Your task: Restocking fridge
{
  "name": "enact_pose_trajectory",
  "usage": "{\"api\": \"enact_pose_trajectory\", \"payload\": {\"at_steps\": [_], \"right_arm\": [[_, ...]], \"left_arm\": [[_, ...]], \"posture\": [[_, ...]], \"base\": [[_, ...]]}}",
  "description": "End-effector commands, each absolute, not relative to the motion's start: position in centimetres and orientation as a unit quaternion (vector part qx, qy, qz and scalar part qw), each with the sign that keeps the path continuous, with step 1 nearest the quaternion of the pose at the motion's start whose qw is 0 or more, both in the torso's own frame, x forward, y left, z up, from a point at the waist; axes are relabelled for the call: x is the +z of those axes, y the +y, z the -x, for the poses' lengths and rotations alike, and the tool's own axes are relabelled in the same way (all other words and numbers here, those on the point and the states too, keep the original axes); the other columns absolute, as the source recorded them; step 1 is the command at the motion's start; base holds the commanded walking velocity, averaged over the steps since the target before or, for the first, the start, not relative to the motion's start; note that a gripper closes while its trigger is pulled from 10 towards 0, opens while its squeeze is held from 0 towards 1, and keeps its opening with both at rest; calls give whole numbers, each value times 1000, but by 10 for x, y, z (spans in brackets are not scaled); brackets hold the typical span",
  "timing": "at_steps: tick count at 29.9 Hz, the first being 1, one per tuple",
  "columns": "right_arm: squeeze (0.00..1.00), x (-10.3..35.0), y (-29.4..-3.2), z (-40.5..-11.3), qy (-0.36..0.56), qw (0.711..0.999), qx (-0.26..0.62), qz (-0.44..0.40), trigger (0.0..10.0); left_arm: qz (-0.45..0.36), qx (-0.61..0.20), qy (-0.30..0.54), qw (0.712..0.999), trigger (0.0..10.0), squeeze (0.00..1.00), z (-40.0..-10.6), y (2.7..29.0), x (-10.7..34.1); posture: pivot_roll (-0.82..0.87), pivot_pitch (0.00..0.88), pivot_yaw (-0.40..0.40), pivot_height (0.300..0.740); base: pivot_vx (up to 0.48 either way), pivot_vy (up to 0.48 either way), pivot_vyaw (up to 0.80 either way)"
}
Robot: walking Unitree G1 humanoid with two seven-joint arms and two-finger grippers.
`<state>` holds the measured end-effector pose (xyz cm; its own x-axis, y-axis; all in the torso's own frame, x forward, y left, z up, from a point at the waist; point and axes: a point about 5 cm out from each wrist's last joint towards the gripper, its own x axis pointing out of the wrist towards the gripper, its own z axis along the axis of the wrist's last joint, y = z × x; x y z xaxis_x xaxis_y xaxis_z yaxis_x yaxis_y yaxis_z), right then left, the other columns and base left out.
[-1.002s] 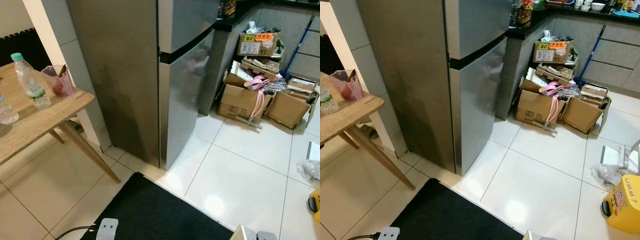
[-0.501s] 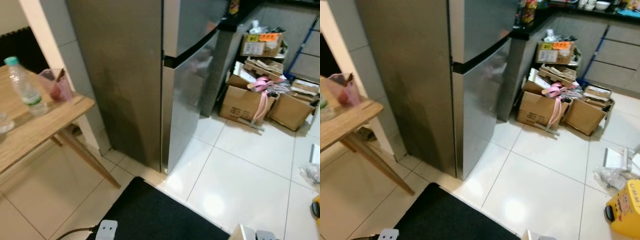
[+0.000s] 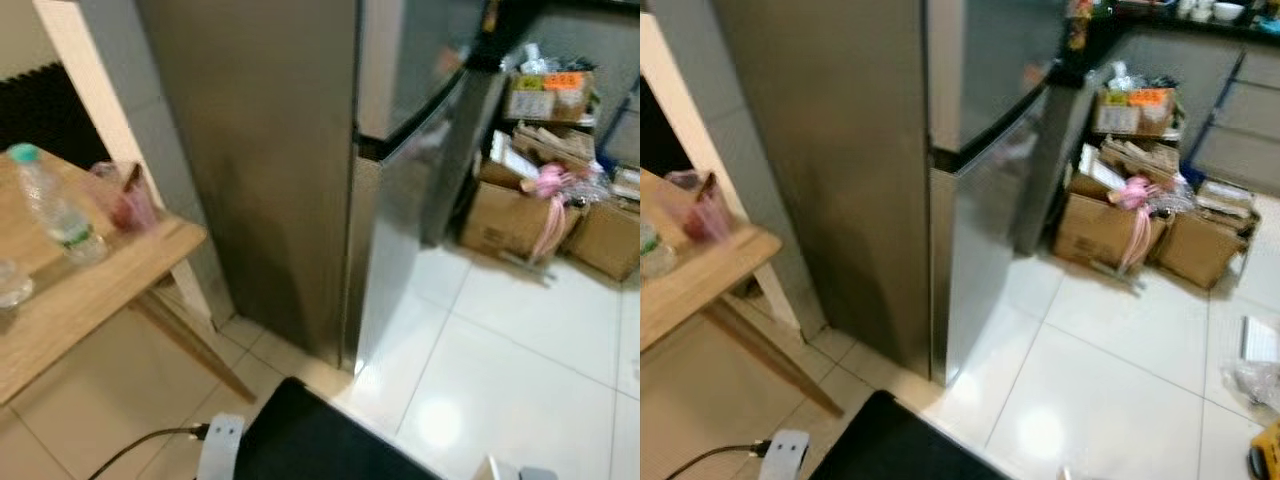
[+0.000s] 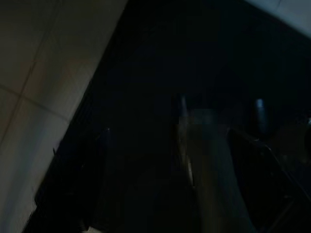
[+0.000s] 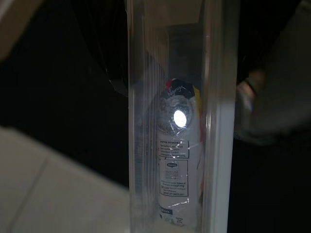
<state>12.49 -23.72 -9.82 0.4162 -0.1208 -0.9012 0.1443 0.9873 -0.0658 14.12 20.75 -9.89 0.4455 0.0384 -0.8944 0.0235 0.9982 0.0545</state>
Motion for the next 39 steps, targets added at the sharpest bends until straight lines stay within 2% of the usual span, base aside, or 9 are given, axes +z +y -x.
{"api": "enact_pose_trajectory", "payload": {"at_steps": [1, 6, 17, 39], "right_arm": [[0, -98, -239, -125, 533, 843, -79, -11, 10000], [0, -98, -238, -125, 532, 843, -80, -12, 10000], [0, -98, -237, -124, 533, 842, -79, -13, 10000], [0, -97, -238, -127, 521, 851, -63, -19, 10000]], "left_arm": [[-36, 6, 530, 847, 10000, 0, -141, 211, -98], [-35, 7, 527, 849, 10000, 0, -141, 211, -98], [-25, 7, 521, 853, 10000, 0, -143, 211, -97], [-25, 1, 521, 853, 10000, 0, -143, 208, -98]], "posture": [[-40, 0, -3, 740], [-41, 0, -3, 740], [-40, 0, -2, 740], [-40, 0, -7, 740]], "base": [[307, 0, 0], [301, 0, 0], [0, 0, 0], [222, -399, 35]]}}
